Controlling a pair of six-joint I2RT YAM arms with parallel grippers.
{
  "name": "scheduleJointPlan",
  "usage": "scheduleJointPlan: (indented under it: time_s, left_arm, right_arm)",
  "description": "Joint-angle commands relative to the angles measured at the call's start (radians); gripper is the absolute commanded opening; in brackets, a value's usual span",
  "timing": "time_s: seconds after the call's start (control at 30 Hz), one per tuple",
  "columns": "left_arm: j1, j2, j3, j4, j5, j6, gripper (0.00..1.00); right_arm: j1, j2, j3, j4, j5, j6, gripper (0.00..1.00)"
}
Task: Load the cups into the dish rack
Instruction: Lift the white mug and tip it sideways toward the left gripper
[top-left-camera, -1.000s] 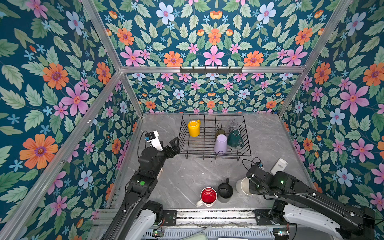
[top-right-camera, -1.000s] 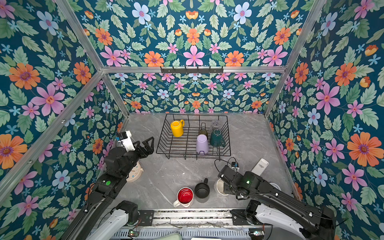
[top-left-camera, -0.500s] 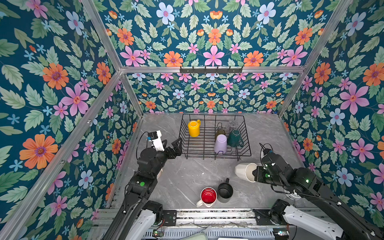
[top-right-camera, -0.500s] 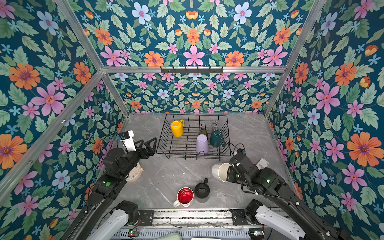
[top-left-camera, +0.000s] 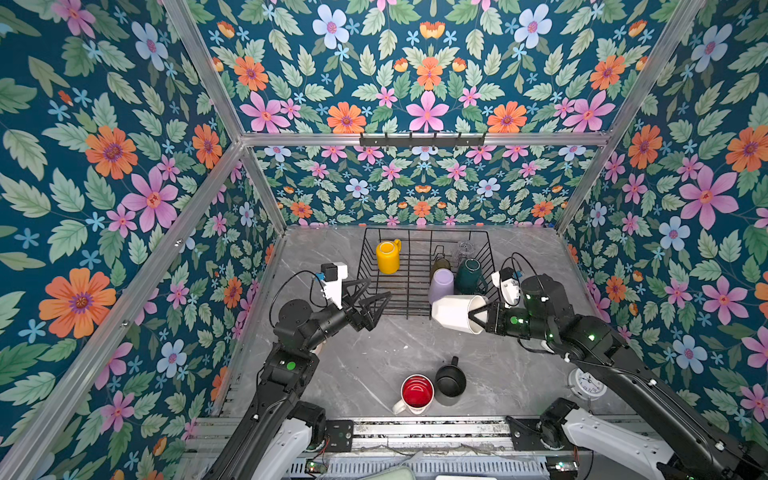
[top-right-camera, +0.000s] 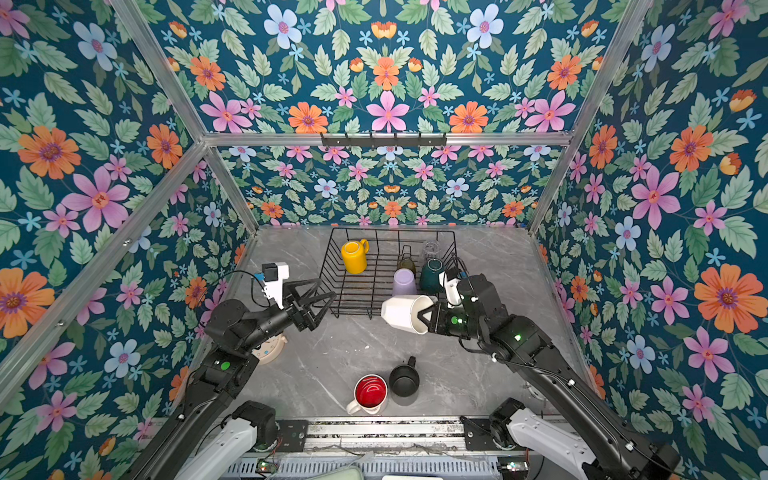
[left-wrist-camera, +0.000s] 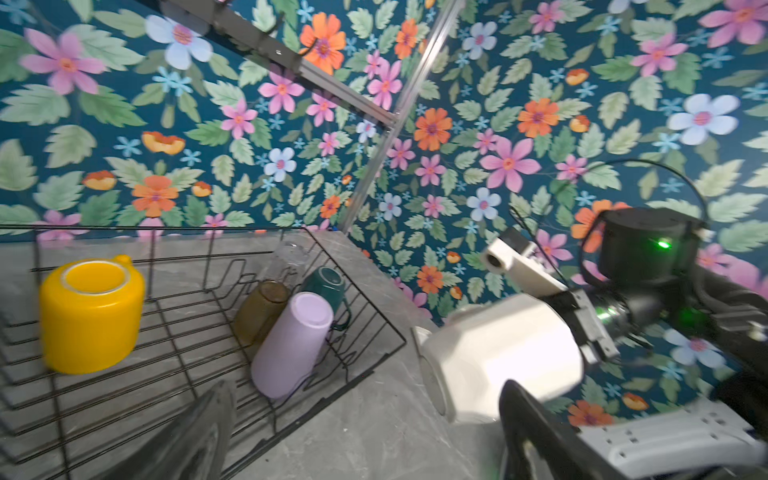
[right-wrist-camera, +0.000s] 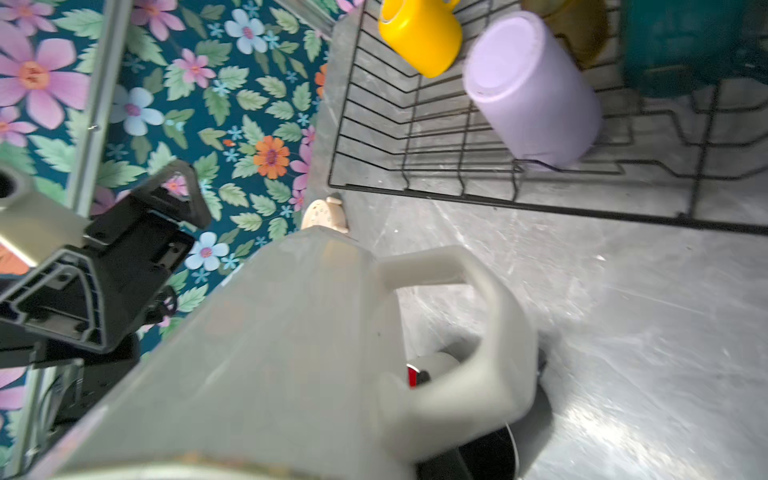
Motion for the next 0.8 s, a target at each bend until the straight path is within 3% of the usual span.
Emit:
scheduleJointPlan:
  time_s: [0.0,0.4,0.77]
  left_arm:
    - [0.0,0.009,-0.01,0.171,0.168,-0.062,1.0]
    - [0.0,0.013,-0.015,0.209,0.273,-0.09,1.0]
    - [0.0,0.021,-0.016,0.238,0.309,-0.117,1.0]
  right_arm:
    - [0.0,0.026,0.023,0.229,-0.128,-0.06,0.0]
    - [0.0,0.074,0.057,0.383,-0.284,-0.413,0.0]
    - [0.046,0.112,0.127,0.28,-0.283,-0.58,0.0]
